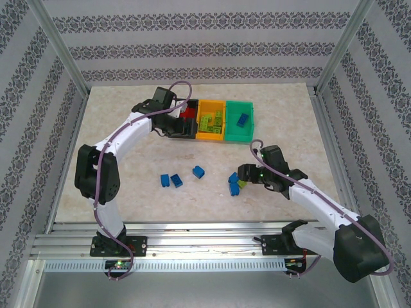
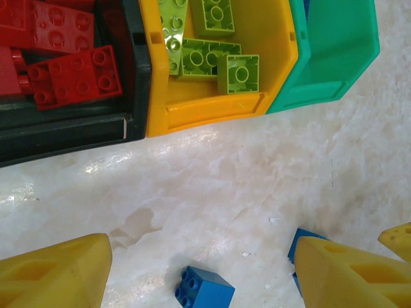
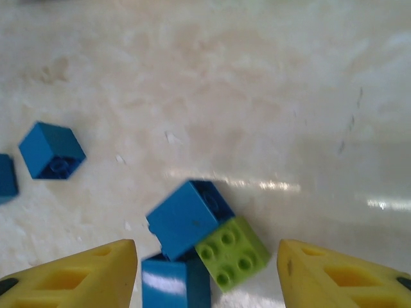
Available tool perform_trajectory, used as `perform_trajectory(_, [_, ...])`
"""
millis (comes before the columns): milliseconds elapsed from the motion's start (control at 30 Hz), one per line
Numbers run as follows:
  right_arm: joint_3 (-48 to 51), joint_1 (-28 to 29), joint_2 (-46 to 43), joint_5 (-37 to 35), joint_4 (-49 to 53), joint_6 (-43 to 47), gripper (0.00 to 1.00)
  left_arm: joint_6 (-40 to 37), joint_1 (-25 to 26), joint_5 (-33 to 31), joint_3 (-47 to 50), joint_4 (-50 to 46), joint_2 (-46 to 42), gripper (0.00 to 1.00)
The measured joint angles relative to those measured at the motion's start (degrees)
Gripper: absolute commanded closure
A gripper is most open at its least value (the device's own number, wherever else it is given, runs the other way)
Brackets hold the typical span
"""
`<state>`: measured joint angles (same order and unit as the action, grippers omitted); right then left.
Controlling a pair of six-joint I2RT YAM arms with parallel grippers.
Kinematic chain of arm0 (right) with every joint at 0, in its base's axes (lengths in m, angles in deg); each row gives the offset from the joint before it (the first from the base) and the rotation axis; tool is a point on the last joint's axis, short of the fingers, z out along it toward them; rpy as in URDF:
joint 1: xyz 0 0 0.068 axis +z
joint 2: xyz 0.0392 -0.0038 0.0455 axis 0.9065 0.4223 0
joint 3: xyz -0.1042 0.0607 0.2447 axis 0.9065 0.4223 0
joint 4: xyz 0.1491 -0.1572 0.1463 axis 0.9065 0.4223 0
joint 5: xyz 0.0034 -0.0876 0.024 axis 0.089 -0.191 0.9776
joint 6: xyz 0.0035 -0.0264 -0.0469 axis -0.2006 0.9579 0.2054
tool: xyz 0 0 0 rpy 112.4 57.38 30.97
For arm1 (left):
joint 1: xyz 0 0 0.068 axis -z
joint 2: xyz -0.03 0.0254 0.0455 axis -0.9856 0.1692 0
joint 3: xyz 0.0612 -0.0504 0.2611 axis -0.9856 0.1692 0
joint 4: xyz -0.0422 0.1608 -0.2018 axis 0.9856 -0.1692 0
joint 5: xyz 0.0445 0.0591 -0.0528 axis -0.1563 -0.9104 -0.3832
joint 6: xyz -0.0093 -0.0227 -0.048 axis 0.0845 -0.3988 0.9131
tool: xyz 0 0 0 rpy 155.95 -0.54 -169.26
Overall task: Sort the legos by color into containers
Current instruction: Pick up the lego from the center of the table.
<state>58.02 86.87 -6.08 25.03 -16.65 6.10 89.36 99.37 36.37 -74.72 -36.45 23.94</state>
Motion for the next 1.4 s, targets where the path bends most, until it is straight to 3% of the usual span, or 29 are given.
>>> perform_trajectory(267, [0.0,0.0,2.7,0.3,6.6,-1.5,0.39,-1.4,0.0,0.0,0.0,-1.4,0.0,0.24])
perform_trajectory(567, [-1.0,0.3,11.6,2.3,6.5,-1.5,0.33,-1.4,0.0,1.5,0.0,-1.6,0.0,0.24])
perform_trajectory(967, [-7.2,2.7,21.1,1.2,3.8,-0.9,0.34,-1.4,0.0,2.2,0.0,-2.2,0.0,0.24])
perform_trajectory(1400, [-7.7,3.6,21.1,-0.8,4.5,0.6,0.55,-1.5,0.0,2.3,-0.6,-2.9,0.0,0.24])
